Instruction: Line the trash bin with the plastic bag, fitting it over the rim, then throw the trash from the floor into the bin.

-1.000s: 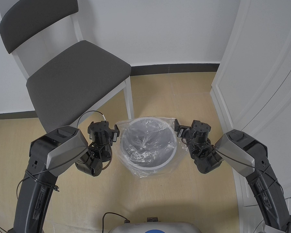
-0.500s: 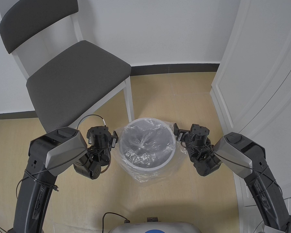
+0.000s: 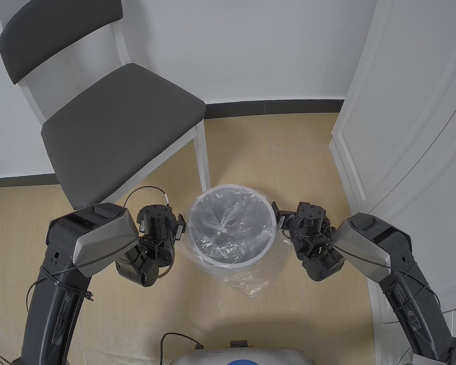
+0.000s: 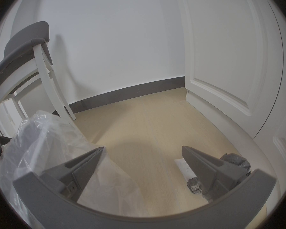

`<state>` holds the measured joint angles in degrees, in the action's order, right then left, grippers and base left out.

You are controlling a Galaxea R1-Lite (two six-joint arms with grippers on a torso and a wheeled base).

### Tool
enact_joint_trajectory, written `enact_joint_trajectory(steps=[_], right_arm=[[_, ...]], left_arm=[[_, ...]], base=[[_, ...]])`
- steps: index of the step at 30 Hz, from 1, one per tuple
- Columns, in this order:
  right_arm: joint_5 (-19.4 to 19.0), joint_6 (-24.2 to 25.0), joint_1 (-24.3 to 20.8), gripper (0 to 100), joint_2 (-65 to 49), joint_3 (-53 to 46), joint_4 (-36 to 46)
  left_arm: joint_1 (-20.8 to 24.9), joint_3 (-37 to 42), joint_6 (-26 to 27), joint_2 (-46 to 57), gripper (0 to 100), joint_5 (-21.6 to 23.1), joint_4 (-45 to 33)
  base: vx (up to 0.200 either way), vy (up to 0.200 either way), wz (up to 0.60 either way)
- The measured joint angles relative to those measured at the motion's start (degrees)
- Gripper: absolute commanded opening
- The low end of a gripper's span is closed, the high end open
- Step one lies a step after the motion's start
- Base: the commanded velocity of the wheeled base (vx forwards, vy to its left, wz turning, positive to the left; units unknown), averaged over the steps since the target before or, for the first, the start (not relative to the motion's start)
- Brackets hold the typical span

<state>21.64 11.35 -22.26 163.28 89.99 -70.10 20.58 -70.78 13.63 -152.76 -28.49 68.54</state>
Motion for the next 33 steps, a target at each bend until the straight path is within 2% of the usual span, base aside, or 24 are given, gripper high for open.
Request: enact_joint_trajectory(steps=[7,16,22,29,33], right_arm=[[0.0,0.0,-0.2,100,1.0,0.1,0.0],[0.0,0.0,-0.4,100,2.1,1.0,-0.2],[0.0,0.1,-0.6,100,2.3,1.2,-0.2],[0.2,0.1,-0.5,100,0.3,0.0,0.0],[0.2,-0.1,0.0,100,-3.8,-3.8,1.8]], left_arm=[[1.1,-0.3,0.5,-1.4,100,-2.6,0.3],[1.7,-1.7,1.1,-3.6,100,-3.0,0.9],[1.5,-3.1,1.9,-4.4,100,-5.3,1.2],[1.1,0.5,2.1,-1.0,100,-5.2,1.7],[1.0,4.2,2.1,2.9,100,-4.8,1.8]], base=[[0.0,0.0,0.0],[0.0,0.0,0.0],[0.0,0.0,0.0],[0.0,0.0,0.0],[0.0,0.0,0.0]])
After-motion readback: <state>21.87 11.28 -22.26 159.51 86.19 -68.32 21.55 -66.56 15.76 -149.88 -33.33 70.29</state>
